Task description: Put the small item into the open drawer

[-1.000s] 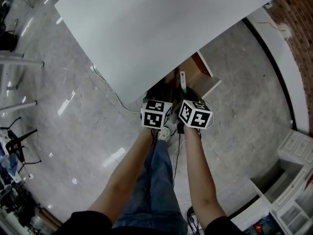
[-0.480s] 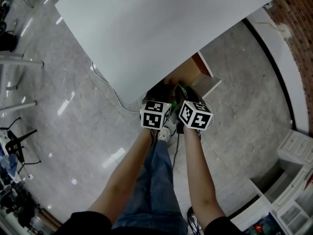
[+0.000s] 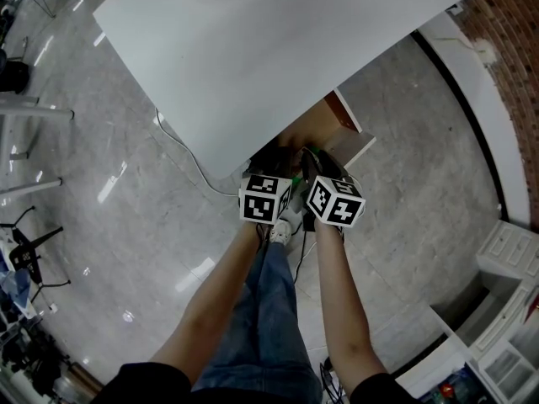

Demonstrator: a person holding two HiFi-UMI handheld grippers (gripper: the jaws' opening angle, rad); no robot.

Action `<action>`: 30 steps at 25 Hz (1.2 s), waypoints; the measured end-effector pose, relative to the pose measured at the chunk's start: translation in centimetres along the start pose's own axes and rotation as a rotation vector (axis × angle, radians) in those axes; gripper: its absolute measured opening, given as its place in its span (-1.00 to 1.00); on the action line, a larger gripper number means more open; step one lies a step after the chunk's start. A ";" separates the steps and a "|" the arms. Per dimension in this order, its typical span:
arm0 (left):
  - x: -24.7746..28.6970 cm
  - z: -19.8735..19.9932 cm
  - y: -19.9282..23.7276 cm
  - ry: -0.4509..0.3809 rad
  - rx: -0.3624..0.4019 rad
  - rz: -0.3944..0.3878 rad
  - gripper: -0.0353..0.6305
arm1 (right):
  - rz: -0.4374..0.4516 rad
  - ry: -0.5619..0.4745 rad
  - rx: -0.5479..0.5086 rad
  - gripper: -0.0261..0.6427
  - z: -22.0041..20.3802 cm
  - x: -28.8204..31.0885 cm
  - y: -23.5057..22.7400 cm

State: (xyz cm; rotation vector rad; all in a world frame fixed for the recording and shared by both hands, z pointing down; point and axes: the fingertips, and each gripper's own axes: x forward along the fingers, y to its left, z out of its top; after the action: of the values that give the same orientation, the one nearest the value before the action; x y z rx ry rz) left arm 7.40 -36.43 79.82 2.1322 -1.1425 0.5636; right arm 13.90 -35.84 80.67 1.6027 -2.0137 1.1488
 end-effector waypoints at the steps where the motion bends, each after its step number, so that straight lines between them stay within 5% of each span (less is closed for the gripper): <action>1: -0.3 0.1 -0.3 0.000 -0.002 -0.002 -0.83 | 0.001 -0.008 -0.003 -0.47 0.3 -0.5 0.1; 12: -11.8 7.8 -6.9 -0.095 0.046 -0.039 -0.83 | 0.009 -0.172 -0.036 -0.91 7.2 -12.3 3.9; 24: -24.4 21.6 -11.3 -0.321 0.210 -0.064 -0.83 | 0.030 -0.498 -0.175 -0.92 19.3 -28.1 11.2; 30: -29.2 25.3 -13.1 -0.414 0.286 -0.065 -0.83 | 0.044 -0.625 -0.246 -0.92 23.0 -34.1 13.9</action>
State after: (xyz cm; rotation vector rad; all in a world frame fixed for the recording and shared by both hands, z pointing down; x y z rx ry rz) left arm 4.74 -32.40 39.30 2.6075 -1.2631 0.2722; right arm 17.17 -29.84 37.77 1.9496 -2.4453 0.3976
